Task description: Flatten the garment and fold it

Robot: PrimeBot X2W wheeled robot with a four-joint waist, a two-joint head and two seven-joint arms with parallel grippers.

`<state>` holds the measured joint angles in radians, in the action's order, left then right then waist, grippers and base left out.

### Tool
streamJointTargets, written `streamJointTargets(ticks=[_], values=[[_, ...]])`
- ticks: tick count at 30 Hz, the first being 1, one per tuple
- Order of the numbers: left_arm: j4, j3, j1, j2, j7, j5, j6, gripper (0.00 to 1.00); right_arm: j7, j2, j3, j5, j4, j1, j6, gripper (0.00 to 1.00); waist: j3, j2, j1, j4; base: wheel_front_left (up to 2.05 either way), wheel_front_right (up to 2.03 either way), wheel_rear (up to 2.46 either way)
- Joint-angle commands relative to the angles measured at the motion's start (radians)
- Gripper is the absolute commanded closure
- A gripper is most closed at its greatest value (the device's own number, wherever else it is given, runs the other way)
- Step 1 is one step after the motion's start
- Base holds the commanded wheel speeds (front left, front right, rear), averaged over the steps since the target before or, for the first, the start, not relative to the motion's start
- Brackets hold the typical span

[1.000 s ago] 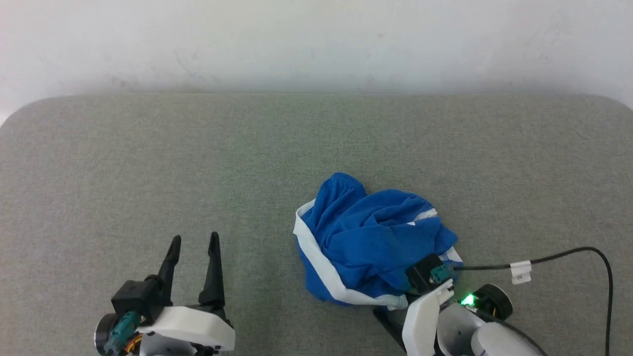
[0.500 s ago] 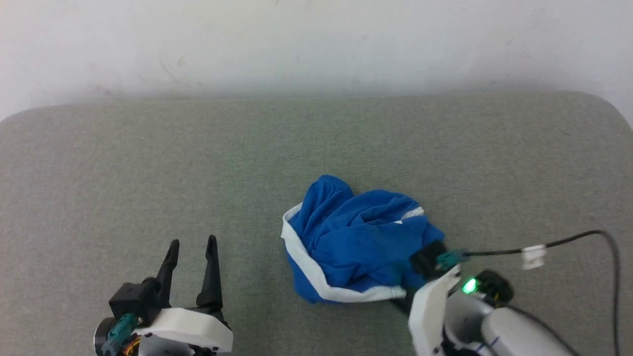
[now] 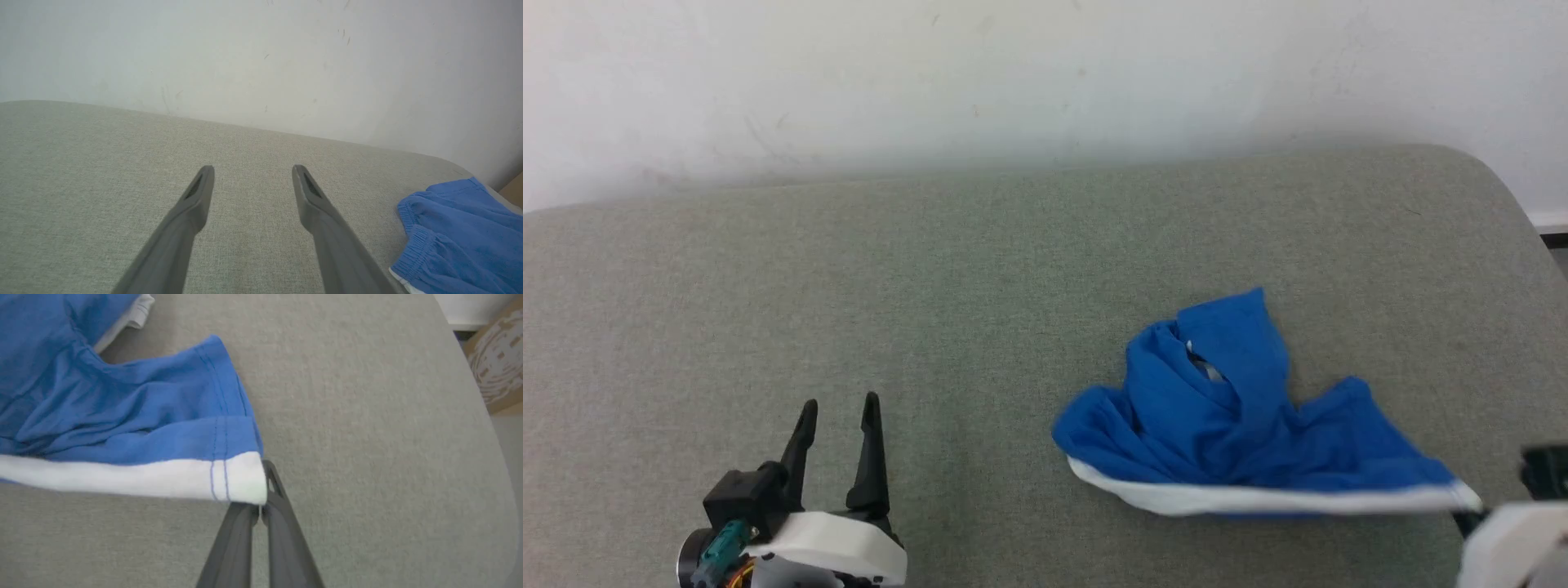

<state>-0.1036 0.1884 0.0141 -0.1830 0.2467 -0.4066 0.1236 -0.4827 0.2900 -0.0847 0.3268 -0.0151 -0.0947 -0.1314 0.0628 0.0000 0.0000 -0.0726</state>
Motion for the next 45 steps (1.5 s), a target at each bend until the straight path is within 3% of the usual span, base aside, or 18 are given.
streamJointTargets(ticks=[1, 4, 5, 6, 7, 14, 17, 22, 28, 37, 45], values=[[-0.002, 0.002, 0.002, -0.003, -0.002, -0.002, 0.004, 0.0, -0.001, -0.035, -0.053, -0.028, -0.021, -0.037, 0.001, 1.0, 0.003, 0.0, 0.0, -0.001, 0.0, 0.0, 0.0], [-0.009, 0.006, -0.003, -0.004, -0.007, -0.001, 0.006, 0.0, 0.026, -0.093, -0.114, -0.066, -0.079, -0.08, 0.001, 1.0, 0.004, 0.0, 0.0, 0.0, 0.0, 0.0, 0.0], [-0.011, 0.007, -0.003, -0.005, -0.008, -0.001, 0.007, 0.0, 0.05, -0.112, -0.121, -0.071, -0.091, -0.084, 0.001, 0.77, 0.004, 0.0, 0.0, -0.001, 0.0, 0.0, 0.0], [-0.013, 0.008, -0.004, -0.005, -0.01, -0.001, 0.008, 0.0, 0.081, -0.122, -0.118, -0.081, -0.096, -0.087, 0.001, 0.02, 0.004, 0.0, 0.0, 0.0, 0.0, 0.0, 0.0], [-0.014, 0.009, -0.004, -0.006, -0.011, -0.001, 0.009, 0.0, 0.119, -0.139, -0.121, -0.08, -0.095, -0.085, 0.001, 0.0, 0.004, 0.0, 0.0, 0.0, 0.0, 0.0, 0.0], [-0.018, 0.013, 0.01, -0.012, -0.017, -0.005, 0.013, 0.0, 0.393, -0.196, -0.174, -0.097, -0.014, -0.085, 0.001, 0.0, -0.022, 0.0, 0.0, 0.002, 0.0, 0.0, 0.0], [-0.014, 0.017, 0.022, -0.015, -0.028, -0.006, 0.017, 0.0, 0.44, -0.213, -0.175, -0.126, 0.044, -0.092, 0.001, 0.0, -0.036, 0.0, 0.0, -0.005, 0.0, 0.0, 0.0], [-0.008, 0.049, 0.022, -0.017, -0.082, -0.009, 0.006, 0.0, 0.473, -0.228, -0.109, -0.159, 0.126, -0.096, 0.001, 0.0, -0.053, 0.0, 0.0, -0.013, 0.0, 0.0, 0.0], [-0.04, 0.167, -0.05, 0.004, -0.224, 0.006, -0.05, 0.0, 0.492, -0.233, -0.002, -0.187, 0.198, -0.107, 0.001, 0.0, -0.052, 0.0, 0.0, -0.015, 0.0, 0.0, 0.0], [-0.237, 0.344, -0.248, 0.062, -0.471, 0.032, -0.165, 0.0, 0.481, -0.221, 0.071, -0.183, 0.236, -0.089, 0.001, 0.0, -0.006, 0.0, 0.0, -0.048, 0.0, 0.0, 0.0], [-0.429, 0.421, -0.388, 0.076, -0.589, 0.068, -0.204, 0.0, 0.488, -0.218, 0.098, -0.155, 0.213, -0.058, 0.001, 0.0, 0.048, 0.0, 0.0, -0.093, 0.0, 0.0, 0.0]])
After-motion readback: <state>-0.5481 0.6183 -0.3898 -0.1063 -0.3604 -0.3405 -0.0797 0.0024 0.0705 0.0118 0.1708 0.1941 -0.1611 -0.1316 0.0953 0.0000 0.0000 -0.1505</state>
